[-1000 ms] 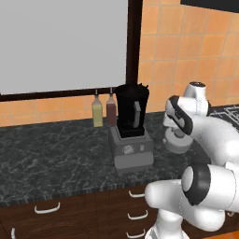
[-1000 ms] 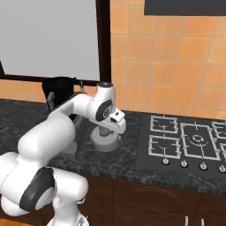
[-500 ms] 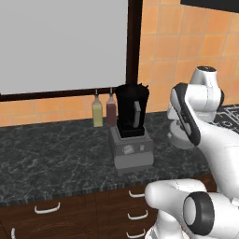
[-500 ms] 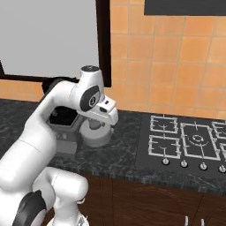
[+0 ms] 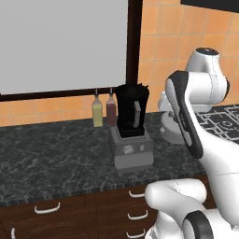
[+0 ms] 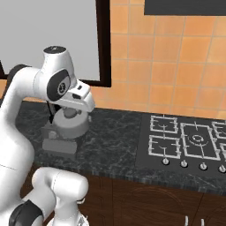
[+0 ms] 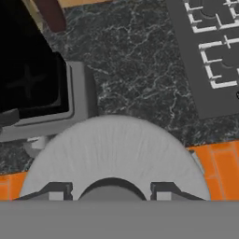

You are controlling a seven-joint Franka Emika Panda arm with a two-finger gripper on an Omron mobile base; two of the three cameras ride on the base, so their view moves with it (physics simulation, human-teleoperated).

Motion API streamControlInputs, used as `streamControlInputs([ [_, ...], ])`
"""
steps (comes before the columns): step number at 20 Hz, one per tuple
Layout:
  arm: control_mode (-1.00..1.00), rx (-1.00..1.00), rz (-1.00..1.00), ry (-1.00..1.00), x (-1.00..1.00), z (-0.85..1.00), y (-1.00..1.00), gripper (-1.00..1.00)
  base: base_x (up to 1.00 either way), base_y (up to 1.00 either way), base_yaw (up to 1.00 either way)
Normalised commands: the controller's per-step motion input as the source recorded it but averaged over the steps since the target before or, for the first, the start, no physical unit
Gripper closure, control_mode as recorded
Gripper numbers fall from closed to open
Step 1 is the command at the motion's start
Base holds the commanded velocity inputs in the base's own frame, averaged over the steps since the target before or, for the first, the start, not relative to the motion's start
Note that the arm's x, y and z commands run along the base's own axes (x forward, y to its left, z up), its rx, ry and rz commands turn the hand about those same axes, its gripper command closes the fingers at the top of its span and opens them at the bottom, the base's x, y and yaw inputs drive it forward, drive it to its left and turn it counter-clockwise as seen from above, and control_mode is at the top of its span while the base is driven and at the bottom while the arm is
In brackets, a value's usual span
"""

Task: Close the lid blender by securely placing the lid on top.

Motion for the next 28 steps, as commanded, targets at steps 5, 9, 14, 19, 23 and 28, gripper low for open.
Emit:
streamControlInputs([
  [5, -1.00, 0.00, 0.09, -0.07, -0.05, 1.00, 0.55, 1.00, 0.00, 0.00, 0.00],
  [9, -1.00, 0.00, 0.14, -0.06, 0.37, 1.00, 0.62, 1.00, 0.00, 0.00, 0.00],
  [14, -1.00, 0.00, 0.15, 0.00, 0.32, 1.00, 0.46, 1.00, 0.00, 0.00, 0.00],
  [19, -1.00, 0.00, 0.04, 0.00, 0.58, 0.51, 0.42, 1.00, 0.00, 0.00, 0.00],
  [23, -1.00, 0.00, 0.00, 0.00, 0.69, 0.00, 0.15, 1.00, 0.00, 0.00, 0.00],
  [28, -1.00, 0.00, -0.01, 0.00, 0.43, 0.00, 0.00, 1.00, 0.00, 0.00, 0.00],
])
